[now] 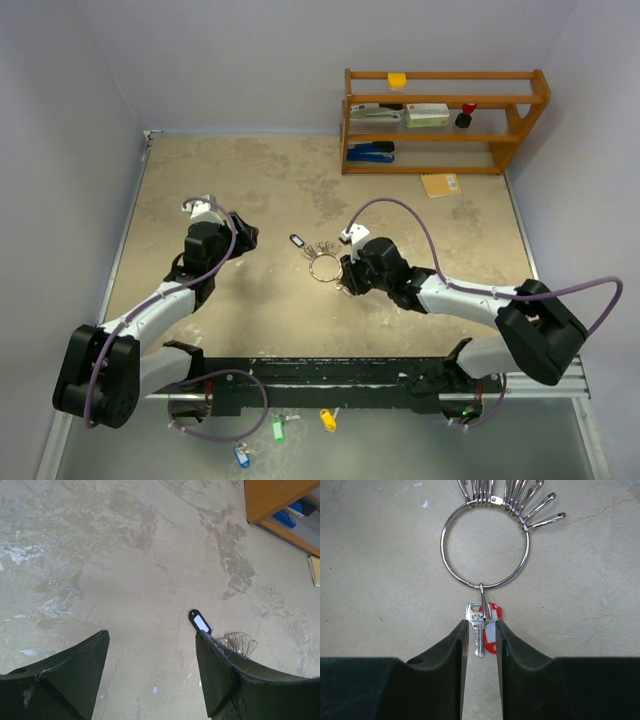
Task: Remove the keys from the keyring
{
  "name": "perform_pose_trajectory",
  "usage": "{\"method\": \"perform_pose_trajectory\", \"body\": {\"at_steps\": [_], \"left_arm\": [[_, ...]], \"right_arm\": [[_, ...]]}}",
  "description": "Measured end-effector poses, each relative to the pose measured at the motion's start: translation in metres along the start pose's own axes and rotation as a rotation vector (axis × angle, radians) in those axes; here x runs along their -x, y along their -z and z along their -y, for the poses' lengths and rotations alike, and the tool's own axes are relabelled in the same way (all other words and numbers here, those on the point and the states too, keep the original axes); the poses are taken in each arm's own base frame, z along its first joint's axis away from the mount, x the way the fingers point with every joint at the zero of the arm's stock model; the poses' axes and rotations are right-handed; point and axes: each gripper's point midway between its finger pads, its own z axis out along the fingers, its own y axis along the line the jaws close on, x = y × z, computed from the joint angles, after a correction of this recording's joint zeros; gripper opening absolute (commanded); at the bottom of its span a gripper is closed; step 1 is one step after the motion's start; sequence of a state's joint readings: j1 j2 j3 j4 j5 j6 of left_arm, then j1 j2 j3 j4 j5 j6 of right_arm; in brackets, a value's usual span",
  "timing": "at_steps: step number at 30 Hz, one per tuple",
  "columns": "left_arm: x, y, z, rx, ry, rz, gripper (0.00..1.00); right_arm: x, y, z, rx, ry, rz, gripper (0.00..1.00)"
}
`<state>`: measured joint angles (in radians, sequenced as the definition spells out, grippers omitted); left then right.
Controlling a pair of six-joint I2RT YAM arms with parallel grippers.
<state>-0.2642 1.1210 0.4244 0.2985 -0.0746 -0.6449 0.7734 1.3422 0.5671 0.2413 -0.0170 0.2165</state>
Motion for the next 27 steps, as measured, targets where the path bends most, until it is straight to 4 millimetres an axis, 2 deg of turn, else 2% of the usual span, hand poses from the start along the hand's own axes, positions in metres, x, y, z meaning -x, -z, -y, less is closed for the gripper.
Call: {"method": "perform_pose_trajectory", "body": {"at_steps": [12,27], "left_arm": [[0.001,0.0,0.002,-0.01,0.016,0.007,0.67],[0.003,-0.002,0.006,-0.025,0.027,0.016,0.66]], "right_arm": [[-0.022,-0.016,0.006,-0.032,0.003,-0.081,0.27],[-0.01,-0.027,0.002,-0.027,0.006,-0.07,0.25]]}}
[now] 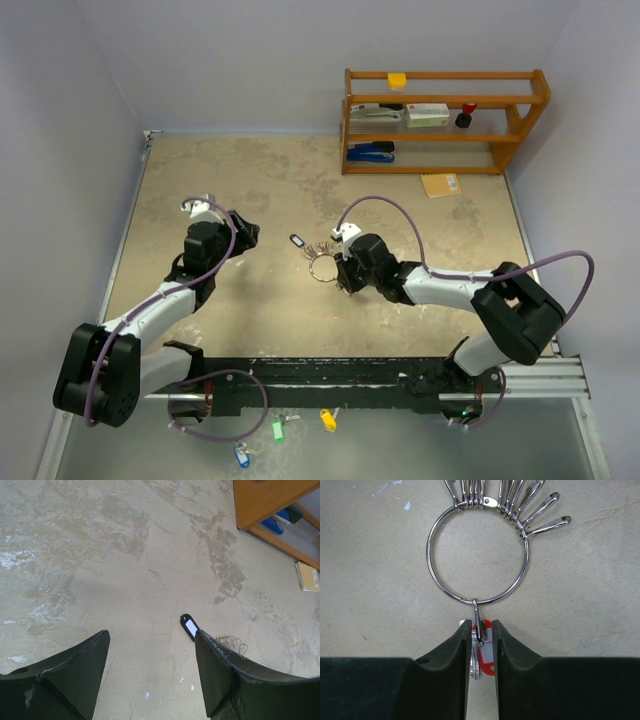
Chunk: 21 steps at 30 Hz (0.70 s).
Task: Remove the keys from the keyring
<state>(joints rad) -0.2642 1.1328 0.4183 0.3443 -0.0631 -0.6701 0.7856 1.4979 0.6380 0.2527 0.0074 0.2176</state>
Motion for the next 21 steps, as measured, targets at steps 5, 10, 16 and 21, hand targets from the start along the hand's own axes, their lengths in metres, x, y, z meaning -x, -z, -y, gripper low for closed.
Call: {"method": "perform_pose_trajectory", "body": {"at_steps": [5,10,16,21], "left_arm": [[0.0,0.0,-0.001,0.003,0.0,0.002,0.66],[0.001,0.0,-0.002,0.01,0.0,0.007,0.66],[0.002,0.0,-0.003,0.019,0.0,0.012,0.66],[0.003,0.0,-0.004,0.025,0.0,0.017,0.66]], "right_arm": [[-0.003,-0.001,0.0,0.0,0.001,-0.011,0.25],[-0.004,-0.001,-0.001,0.002,0.004,-0.013,0.24],[-0.011,-0.008,-0.001,-0.002,0.001,-0.036,0.23],[-0.01,-0.009,0.0,-0.005,-0.001,-0.035,0.0]]}}
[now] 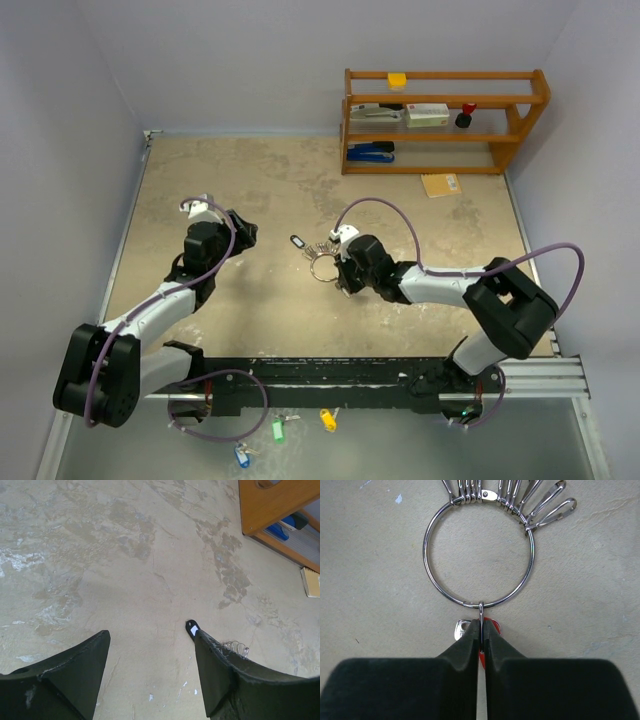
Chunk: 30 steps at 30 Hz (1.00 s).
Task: Remove the keys from the keyring
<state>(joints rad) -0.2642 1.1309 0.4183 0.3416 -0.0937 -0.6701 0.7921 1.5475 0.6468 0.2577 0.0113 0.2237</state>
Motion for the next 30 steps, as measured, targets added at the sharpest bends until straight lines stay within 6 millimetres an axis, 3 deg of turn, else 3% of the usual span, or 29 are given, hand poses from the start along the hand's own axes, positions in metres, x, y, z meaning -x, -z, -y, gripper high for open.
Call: {"method": "perform_pose_trajectory", "body": {"at_steps": [6,10,15,18,21,25,30], "left_arm": [[0.002,0.0,0.0,0.003,0.0,0.008,0.59],[0.003,0.0,-0.001,0.006,0.0,0.012,0.38],[0.008,0.0,0.002,0.004,-0.006,0.02,0.33],[0.024,-0.002,0.016,-0.029,-0.007,0.049,0.42],[0.046,-0.002,0.038,-0.099,-0.018,0.093,0.44],[0.069,0.001,0.067,-0.21,-0.032,0.153,0.46],[0.091,0.005,0.107,-0.369,-0.063,0.186,0.47]], "right_arm": [[0.003,0.001,0.007,-0.046,-0.001,-0.011,0.0],[0.017,0.005,0.014,-0.099,0.042,-0.007,0.0],[0.07,0.026,0.018,-0.142,0.104,0.109,0.0],[0.114,0.047,0.016,-0.157,0.141,0.221,0.0],[0.158,0.07,0.012,-0.165,0.182,0.333,0.0],[0.191,0.093,0.01,-0.177,0.234,0.42,0.0],[0.209,0.112,0.008,-0.185,0.279,0.476,0.0]]}}
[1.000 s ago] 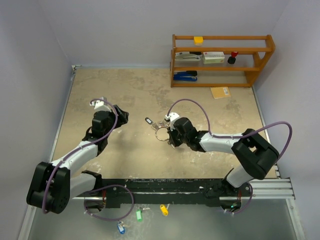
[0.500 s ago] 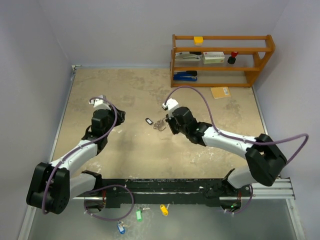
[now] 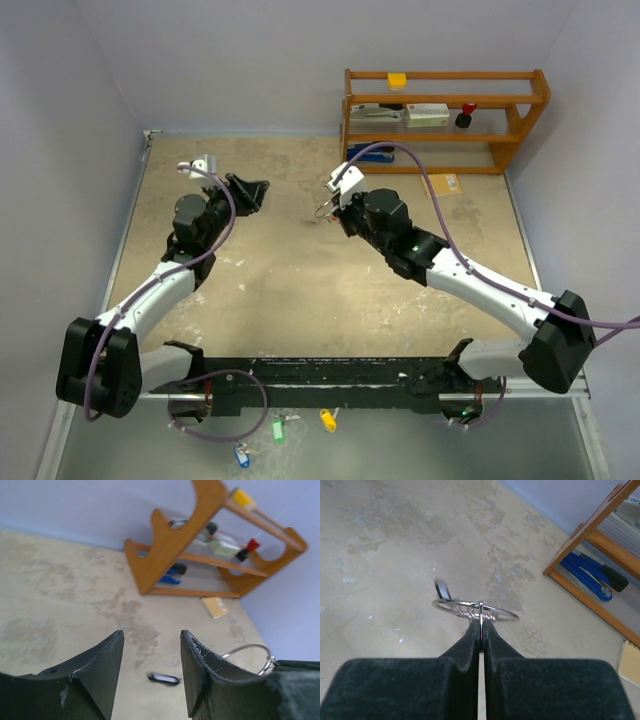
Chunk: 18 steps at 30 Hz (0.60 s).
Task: Remove the keys from the keyring
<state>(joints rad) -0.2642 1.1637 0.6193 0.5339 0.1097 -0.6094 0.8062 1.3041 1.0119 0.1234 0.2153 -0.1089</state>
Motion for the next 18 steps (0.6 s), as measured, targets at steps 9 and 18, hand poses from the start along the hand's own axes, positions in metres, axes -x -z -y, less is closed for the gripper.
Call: {"method": "perform_pose_trajectory", "body": {"at_steps": [9,18], "left_arm": [[0.023,-0.007,0.087,-0.425,-0.013,0.015,0.48],[-0.006,0.012,0.145,-0.694,-0.057,-0.117,0.49]], "right_arm": [[0.032,0.008,0.007,-0.006,0.022,0.071,0.0],[0.032,0.008,0.005,0.0,0.028,0.071,0.0]]}}
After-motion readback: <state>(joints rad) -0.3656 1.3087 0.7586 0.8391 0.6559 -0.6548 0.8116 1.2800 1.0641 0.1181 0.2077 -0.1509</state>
